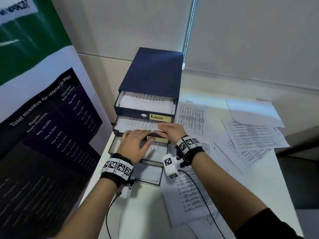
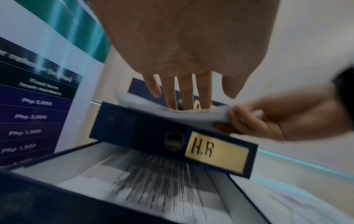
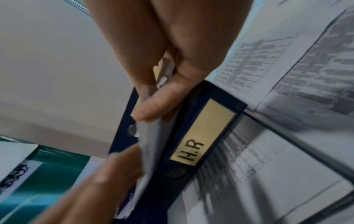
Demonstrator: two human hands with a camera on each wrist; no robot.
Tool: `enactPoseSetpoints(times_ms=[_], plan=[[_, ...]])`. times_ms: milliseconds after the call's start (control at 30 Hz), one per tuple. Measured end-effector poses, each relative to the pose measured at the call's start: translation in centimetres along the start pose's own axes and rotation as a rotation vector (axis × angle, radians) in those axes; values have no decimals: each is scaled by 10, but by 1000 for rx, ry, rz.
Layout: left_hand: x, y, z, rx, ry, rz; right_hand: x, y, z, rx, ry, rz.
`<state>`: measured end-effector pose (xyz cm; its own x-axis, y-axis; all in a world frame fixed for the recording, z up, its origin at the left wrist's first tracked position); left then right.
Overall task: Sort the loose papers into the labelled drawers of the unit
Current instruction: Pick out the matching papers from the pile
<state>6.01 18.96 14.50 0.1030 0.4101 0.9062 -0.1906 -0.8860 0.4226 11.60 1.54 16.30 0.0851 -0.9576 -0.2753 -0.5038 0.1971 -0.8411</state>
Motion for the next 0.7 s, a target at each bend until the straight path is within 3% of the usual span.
enactPoseSetpoints(times_ms=[167, 267, 300, 367, 433, 500, 600, 700], plan=[[-9, -4, 25, 105, -102, 146, 35, 6, -6, -22, -110, 112], [-4, -3, 45, 180, -176, 177, 102, 18, -18, 21, 97, 98], [-1, 0, 49, 206, -214, 199, 131, 26, -23, 21, 206, -22], [5, 13, 57, 210, -236, 258, 193, 49, -31, -95, 406, -525], [11, 36, 62, 87, -156, 158, 242, 78, -42, -366, 475, -984], [15, 71, 60, -144, -28, -118, 271, 104, -53, -558, 475, -1193], [5, 119, 61, -445, 37, -226, 283, 121, -65, -518, 516, -1250], [-42, 139, 69, -437, -160, -272, 286, 127, -63, -432, 521, -1084]])
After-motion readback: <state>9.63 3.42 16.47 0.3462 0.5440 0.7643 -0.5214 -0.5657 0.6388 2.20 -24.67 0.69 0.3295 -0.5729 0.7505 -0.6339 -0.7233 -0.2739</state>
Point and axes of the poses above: each hand's wrist, its own z-axis towards the middle knuckle, its own x-axis out of the back of the hand, y = z × x, the point moved 2 cm from there along z, towards the middle knuckle, and after that the axes turned 4 degrees about -y, right-handed, at the moved point
